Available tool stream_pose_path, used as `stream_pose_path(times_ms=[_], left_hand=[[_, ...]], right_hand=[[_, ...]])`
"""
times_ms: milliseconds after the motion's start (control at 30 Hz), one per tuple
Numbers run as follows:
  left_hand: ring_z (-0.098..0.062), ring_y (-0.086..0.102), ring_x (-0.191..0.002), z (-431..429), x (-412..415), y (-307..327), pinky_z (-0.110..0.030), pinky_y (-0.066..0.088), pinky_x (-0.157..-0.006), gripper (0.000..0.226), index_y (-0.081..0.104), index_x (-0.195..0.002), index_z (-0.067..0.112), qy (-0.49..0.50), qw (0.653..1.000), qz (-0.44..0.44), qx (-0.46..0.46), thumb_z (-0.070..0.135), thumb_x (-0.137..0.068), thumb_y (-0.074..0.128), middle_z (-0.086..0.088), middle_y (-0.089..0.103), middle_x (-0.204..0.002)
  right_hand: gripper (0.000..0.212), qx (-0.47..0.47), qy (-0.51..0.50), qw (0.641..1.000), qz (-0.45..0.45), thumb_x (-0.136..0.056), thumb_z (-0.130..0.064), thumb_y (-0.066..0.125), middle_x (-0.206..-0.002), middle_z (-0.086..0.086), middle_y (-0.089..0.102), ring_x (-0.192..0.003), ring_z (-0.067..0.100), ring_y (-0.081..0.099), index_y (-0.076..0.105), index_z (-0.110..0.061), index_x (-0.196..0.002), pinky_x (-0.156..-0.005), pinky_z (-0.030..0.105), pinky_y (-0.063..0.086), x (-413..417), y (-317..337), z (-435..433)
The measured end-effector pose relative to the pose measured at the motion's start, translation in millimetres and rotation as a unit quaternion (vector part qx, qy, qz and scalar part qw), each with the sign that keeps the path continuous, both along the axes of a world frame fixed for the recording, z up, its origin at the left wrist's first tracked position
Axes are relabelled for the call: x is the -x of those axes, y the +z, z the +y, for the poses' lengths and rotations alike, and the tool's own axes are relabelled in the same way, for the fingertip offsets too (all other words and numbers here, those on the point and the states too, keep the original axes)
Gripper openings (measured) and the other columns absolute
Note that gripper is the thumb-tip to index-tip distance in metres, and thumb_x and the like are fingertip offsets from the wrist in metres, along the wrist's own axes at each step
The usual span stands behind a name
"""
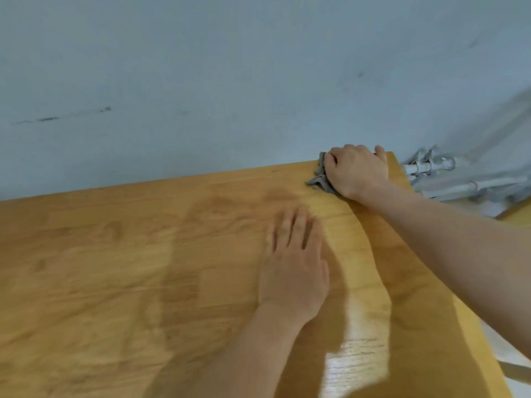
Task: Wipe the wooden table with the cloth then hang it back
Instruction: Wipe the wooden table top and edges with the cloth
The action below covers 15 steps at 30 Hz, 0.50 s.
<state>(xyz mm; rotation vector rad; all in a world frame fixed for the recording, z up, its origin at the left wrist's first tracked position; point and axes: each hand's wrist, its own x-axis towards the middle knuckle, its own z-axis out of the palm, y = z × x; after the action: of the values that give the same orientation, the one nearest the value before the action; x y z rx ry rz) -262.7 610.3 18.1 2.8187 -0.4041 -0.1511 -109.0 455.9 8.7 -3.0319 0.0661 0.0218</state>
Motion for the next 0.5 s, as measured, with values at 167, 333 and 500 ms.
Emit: stream_pose_path(times_ms=[167, 333, 500], left_hand=[[-0.023, -0.008, -0.148, -64.4, 6.1, -12.6, -0.048, -0.001, -0.118, 0.065, 0.007, -0.153, 0.013, 0.004, 1.0, 0.007, -0.008, 0.04, -0.094, 0.011, -0.008, -0.001, -0.161], [-0.023, 0.006, -0.148, -63.2, 6.3, -13.1, -0.048, 0.01, -0.118, 0.062, 0.018, -0.151, 0.013, 0.013, 1.0, 0.0, -0.023, 0.04, -0.095, 0.019, -0.008, 0.013, -0.159], [-0.023, 0.011, -0.147, -64.6, 5.8, -15.0, -0.047, 0.015, -0.118, 0.061, 0.022, -0.15, 0.014, 0.016, 0.999, -0.008, -0.032, 0.04, -0.095, 0.022, -0.008, 0.019, -0.158]], right_hand=[[0.04, -0.077, -0.043, 0.996, 0.004, -0.099, -0.034, 0.025, -0.083, 0.009, 0.054, -0.086, 0.031, 0.049, 0.044, -0.019, -0.066, -0.085, 0.043, 0.041, -10.5, -6.6, -59.2], [0.04, -0.224, -0.121, 0.965, 0.063, -0.093, -0.03, 0.043, -0.065, 0.006, 0.048, -0.067, 0.026, 0.047, 0.039, -0.012, -0.058, -0.058, 0.033, 0.034, -28.3, -1.9, -74.3], [0.031, -0.432, -0.208, 0.872, 0.1, -0.085, -0.032, 0.06, -0.066, 0.008, 0.048, -0.067, 0.023, 0.048, 0.046, -0.015, -0.062, -0.062, 0.036, 0.039, -26.7, 1.2, -94.0]])
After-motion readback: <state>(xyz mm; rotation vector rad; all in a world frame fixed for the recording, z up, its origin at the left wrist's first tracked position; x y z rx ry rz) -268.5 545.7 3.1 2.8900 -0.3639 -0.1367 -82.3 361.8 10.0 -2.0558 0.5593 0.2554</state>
